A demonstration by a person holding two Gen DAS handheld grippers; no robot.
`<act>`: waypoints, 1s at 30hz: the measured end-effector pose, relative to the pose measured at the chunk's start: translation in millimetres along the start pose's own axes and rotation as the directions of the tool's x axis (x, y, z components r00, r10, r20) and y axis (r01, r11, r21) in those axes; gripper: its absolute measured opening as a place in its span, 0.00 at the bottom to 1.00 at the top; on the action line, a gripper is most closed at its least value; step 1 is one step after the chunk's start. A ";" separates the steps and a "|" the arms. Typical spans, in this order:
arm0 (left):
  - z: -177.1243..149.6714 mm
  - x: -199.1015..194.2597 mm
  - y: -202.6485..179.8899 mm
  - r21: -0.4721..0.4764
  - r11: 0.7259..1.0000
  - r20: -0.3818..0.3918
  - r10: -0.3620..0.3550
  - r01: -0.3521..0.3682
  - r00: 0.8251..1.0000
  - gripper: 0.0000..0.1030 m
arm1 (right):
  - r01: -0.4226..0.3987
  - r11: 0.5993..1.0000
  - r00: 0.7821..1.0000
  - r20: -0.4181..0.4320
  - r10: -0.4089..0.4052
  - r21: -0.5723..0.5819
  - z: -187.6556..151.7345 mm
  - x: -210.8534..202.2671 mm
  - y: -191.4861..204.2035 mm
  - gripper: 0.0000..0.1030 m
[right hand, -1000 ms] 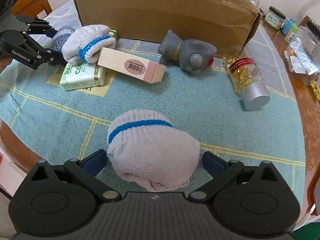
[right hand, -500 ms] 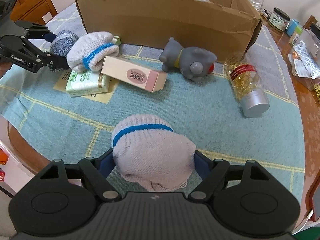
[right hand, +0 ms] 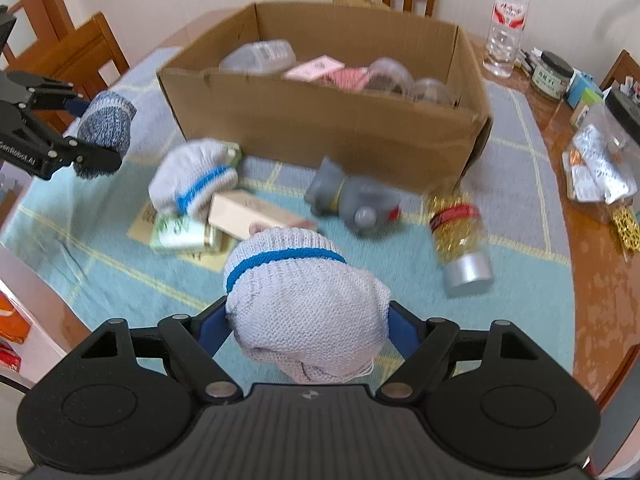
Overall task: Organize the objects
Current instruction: 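Carry both socks into cardboard box and open both grippers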
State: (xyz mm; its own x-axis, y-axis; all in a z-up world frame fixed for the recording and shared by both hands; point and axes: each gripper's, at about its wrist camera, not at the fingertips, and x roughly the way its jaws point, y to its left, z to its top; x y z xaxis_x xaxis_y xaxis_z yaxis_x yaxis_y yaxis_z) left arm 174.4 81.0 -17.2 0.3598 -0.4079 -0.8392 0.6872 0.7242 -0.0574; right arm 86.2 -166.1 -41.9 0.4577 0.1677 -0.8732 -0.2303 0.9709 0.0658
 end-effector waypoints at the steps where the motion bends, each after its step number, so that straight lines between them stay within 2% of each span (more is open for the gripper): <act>1: 4.6 -3.6 -2.9 0.002 1.000 0.005 0.005 -0.005 1.000 0.75 | -0.008 1.000 1.000 0.009 0.008 0.000 3.5 -4.3 -1.4 0.81; 7: 38.5 -18.2 -17.4 0.026 1.000 0.076 -0.019 0.017 0.997 0.75 | -0.016 1.000 0.998 0.061 0.017 -0.016 26.5 -24.6 -10.2 0.81; 17: 92.9 -6.9 -9.2 -0.020 0.999 0.109 0.031 -0.029 0.994 0.75 | -0.020 0.998 0.989 0.144 0.028 -0.057 66.5 -37.9 -23.7 0.81; 21: 100.5 -0.2 -0.6 -0.047 0.998 0.106 0.055 -0.050 0.993 0.77 | -0.019 0.997 0.986 0.164 0.030 -0.073 81.2 -37.8 -26.3 0.81; 25: 101.5 4.5 6.9 -0.095 0.993 0.114 0.081 -0.070 0.990 0.90 | -0.025 0.996 0.984 0.174 0.041 -0.091 93.3 -35.7 -27.8 0.81; 30: 96.9 3.8 14.1 -0.141 0.988 0.113 0.086 -0.069 0.990 0.93 | -0.039 0.993 0.982 0.180 0.059 -0.114 108.0 -30.2 -28.6 0.81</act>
State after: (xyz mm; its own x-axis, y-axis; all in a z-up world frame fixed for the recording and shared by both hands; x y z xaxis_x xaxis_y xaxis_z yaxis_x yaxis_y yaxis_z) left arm 246.7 35.7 31.2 0.4865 -0.4048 -0.7742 0.5645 0.8220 -0.0751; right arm 171.7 -180.5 34.8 0.5901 0.2529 -0.7667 -0.3442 0.9379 0.0445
